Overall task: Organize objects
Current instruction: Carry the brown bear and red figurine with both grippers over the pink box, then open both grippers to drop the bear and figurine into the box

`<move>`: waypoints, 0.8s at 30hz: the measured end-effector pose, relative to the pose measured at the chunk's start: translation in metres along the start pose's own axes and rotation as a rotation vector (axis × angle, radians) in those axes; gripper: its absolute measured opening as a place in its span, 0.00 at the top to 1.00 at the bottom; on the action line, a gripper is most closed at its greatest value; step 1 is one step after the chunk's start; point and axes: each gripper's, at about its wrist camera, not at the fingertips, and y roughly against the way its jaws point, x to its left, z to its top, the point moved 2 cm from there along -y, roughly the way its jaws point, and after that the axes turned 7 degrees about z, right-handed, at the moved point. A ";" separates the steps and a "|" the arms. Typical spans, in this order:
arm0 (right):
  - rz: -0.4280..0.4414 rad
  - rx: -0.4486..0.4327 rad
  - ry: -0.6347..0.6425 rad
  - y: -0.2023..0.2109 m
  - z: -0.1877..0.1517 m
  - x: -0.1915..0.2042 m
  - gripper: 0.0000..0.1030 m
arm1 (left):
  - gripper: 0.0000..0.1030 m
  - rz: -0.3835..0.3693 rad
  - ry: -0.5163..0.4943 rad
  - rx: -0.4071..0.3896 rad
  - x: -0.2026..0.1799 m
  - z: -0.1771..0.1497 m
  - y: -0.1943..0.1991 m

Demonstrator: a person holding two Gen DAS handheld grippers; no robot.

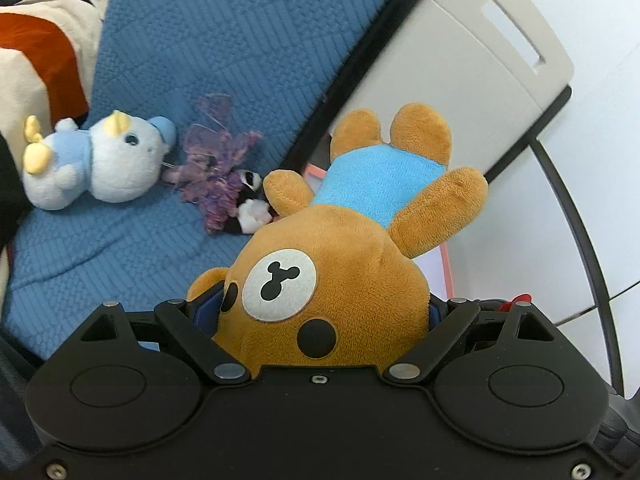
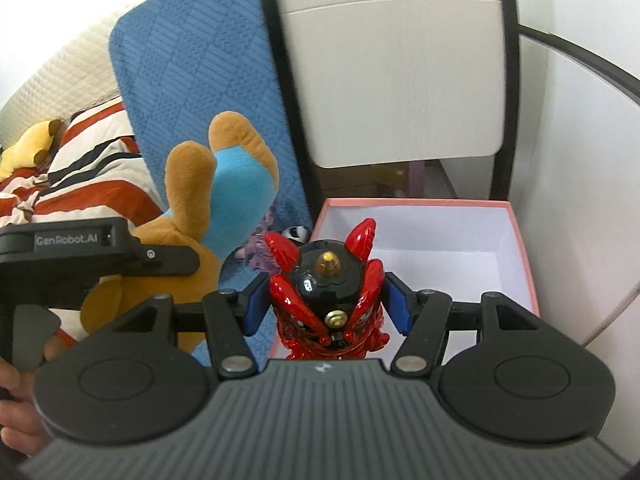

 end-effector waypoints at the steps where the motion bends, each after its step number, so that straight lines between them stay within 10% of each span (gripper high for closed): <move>1: -0.005 -0.001 -0.005 0.001 -0.001 -0.006 0.39 | 0.14 -0.002 -0.006 0.005 -0.005 -0.001 -0.003; 24: -0.133 0.169 -0.119 -0.054 -0.061 -0.117 0.39 | 0.13 0.023 -0.148 0.234 -0.071 -0.041 -0.150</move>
